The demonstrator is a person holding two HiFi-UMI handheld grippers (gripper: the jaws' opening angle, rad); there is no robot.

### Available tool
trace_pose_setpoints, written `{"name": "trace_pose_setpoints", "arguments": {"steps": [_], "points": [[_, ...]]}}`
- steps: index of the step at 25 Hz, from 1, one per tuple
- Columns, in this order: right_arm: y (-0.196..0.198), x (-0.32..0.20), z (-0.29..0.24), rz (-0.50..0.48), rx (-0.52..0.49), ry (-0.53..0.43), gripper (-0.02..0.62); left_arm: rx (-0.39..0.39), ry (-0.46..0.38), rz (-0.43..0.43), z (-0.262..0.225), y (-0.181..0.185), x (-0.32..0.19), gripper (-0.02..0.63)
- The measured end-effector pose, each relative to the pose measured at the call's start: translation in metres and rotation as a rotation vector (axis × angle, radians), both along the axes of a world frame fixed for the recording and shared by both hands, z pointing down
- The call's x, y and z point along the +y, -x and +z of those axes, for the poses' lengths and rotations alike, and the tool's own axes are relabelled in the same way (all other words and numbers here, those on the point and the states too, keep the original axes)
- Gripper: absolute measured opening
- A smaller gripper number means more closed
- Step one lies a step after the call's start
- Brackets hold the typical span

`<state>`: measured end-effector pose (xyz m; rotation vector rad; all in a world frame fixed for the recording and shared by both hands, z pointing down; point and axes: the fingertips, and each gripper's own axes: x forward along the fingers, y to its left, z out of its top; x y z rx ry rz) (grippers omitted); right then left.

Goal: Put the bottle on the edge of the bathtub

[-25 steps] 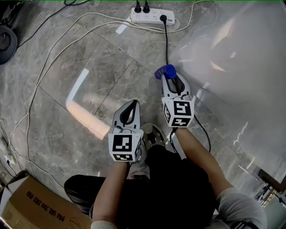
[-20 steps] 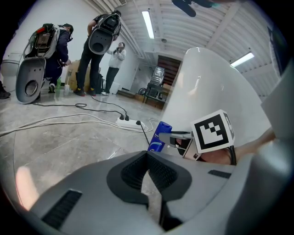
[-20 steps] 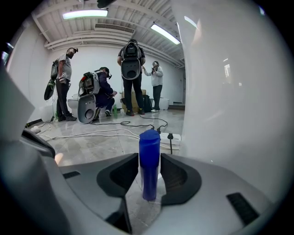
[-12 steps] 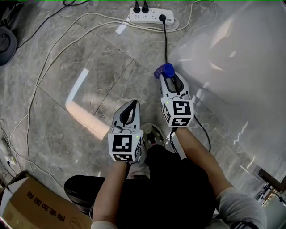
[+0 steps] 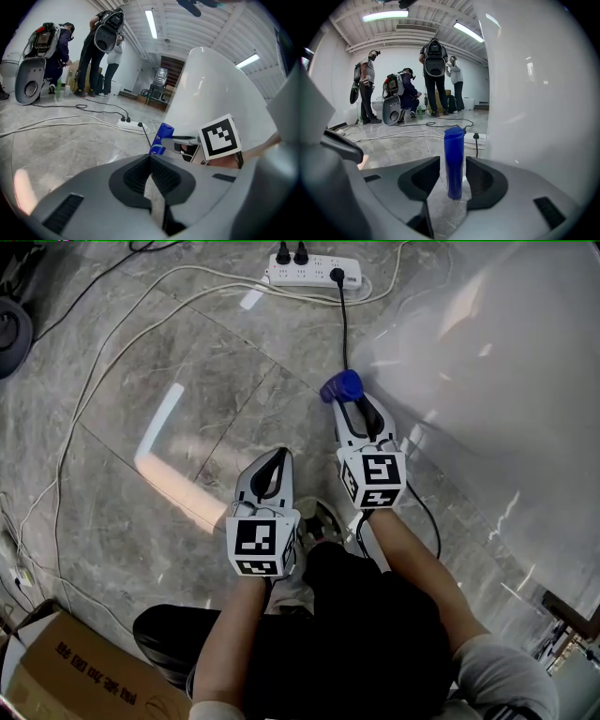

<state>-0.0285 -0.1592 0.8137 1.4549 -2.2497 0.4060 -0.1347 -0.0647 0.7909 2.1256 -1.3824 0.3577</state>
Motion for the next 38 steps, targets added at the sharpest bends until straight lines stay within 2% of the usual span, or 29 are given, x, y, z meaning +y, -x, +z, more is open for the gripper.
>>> {"name": "trace_pose_setpoints", "arguments": {"steps": [13, 17, 22, 24, 32, 38], "points": [[-0.014, 0.026, -0.02, -0.044, 0.023, -0.004, 0.167, 0.016, -0.021, 0.021, -0.015, -0.014, -0.003, 0.011], [-0.013, 0.04, -0.034, -0.071, 0.0, -0.016, 0.164, 0.032, -0.027, 0.024, -0.02, -0.018, -0.003, 0.011], [-0.014, 0.058, -0.047, -0.114, 0.008, -0.027, 0.035, 0.042, -0.039, 0.035, -0.027, -0.026, 0.001, 0.011], [-0.013, 0.06, -0.053, -0.123, 0.001, -0.038, 0.015, 0.045, -0.044, 0.036, -0.03, -0.028, 0.002, 0.011], [-0.003, 0.058, -0.068, -0.148, -0.03, -0.066, 0.006, 0.045, -0.072, 0.034, -0.041, -0.023, -0.003, 0.011], [0.008, 0.051, -0.081, -0.191, -0.048, -0.088, 0.006, 0.061, -0.098, -0.012, -0.048, -0.017, -0.011, 0.011]]}}
